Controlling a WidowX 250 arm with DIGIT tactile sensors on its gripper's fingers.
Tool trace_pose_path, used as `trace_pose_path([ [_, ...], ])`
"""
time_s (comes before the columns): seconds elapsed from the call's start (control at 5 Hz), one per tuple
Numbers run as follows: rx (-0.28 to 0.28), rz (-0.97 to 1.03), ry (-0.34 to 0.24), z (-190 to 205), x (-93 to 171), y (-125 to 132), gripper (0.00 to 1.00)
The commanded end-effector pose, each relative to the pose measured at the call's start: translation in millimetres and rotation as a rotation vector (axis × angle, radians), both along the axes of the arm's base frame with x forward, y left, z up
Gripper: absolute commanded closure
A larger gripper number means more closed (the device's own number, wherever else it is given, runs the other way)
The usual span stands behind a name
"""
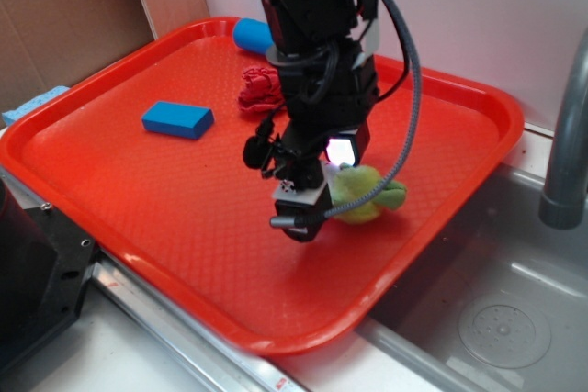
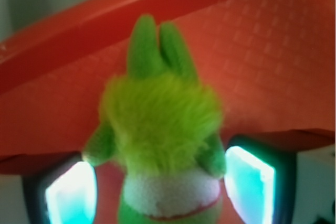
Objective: Grab the green animal.
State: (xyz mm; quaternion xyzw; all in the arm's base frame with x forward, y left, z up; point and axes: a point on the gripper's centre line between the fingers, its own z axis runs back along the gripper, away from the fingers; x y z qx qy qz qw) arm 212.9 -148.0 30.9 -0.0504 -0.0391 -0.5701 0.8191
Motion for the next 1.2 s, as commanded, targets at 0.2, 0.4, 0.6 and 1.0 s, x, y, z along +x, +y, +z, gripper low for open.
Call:
trace_pose_path([
  [0.2, 0.077, 0.079, -0.015, 2, 6, -7, 1.0],
  [0.4, 0.102, 0.317, 0.007, 32, 8, 19, 1.0],
  [0.6, 0.101, 0.534, 0.038, 63, 9, 44, 1.0],
  [1.0, 0.118, 0.944, 0.044, 117, -15, 86, 1.0],
])
